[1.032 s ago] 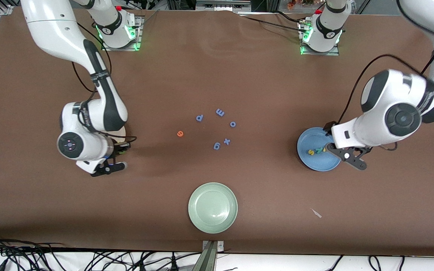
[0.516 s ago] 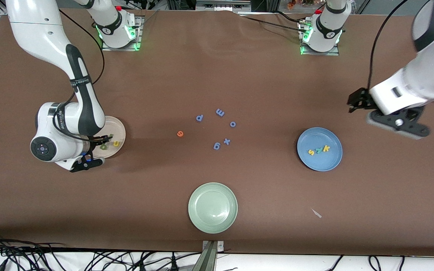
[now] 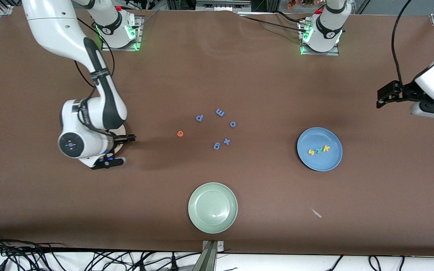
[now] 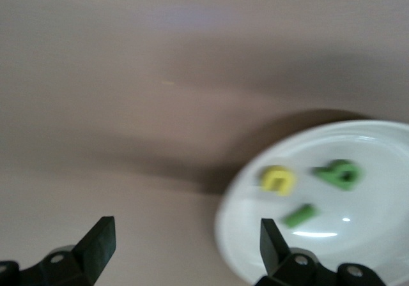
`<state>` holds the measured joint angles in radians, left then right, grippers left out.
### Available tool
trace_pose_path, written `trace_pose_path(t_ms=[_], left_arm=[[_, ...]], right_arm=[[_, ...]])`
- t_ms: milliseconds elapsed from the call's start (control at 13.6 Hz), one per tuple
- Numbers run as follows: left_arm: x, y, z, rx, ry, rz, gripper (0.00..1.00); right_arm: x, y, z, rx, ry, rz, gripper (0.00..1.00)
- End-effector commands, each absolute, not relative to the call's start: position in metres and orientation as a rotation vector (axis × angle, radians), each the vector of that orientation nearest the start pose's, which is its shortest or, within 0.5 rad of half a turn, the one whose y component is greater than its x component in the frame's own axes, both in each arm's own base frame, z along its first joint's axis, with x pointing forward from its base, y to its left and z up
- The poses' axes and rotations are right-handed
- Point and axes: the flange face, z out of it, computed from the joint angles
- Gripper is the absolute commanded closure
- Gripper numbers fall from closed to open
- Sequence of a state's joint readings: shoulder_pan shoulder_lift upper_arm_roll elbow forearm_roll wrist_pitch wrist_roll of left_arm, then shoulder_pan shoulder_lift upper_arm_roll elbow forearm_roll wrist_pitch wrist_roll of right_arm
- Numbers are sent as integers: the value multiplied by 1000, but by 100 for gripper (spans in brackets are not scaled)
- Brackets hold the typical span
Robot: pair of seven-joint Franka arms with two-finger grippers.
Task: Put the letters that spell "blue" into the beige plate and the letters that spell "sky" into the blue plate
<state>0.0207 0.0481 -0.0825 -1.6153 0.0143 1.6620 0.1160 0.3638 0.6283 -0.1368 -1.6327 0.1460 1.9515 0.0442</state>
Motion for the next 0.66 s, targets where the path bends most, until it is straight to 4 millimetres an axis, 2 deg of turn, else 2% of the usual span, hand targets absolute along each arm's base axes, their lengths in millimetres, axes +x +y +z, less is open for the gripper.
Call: trace_pose_path(t_ms=[0,147,221,369,590], left_arm=[[529,-37,578,-3137,221,-57,0],[527,-33,575,-3161,150,-7,0],[529,-34,581,-3168,148,5,0],[538,-33,577,-3172,141,27,0],[538,-31,576,-3174,128,32,0]], right_arm=[[621,217,247,-3082,8,389,0],[610,258,246,-3088,125,332,0],[603,280,245,-3092,170,308,0],[591,311,239,-3095,260,278,0],[574,341,226,-3094,334,248,0]])
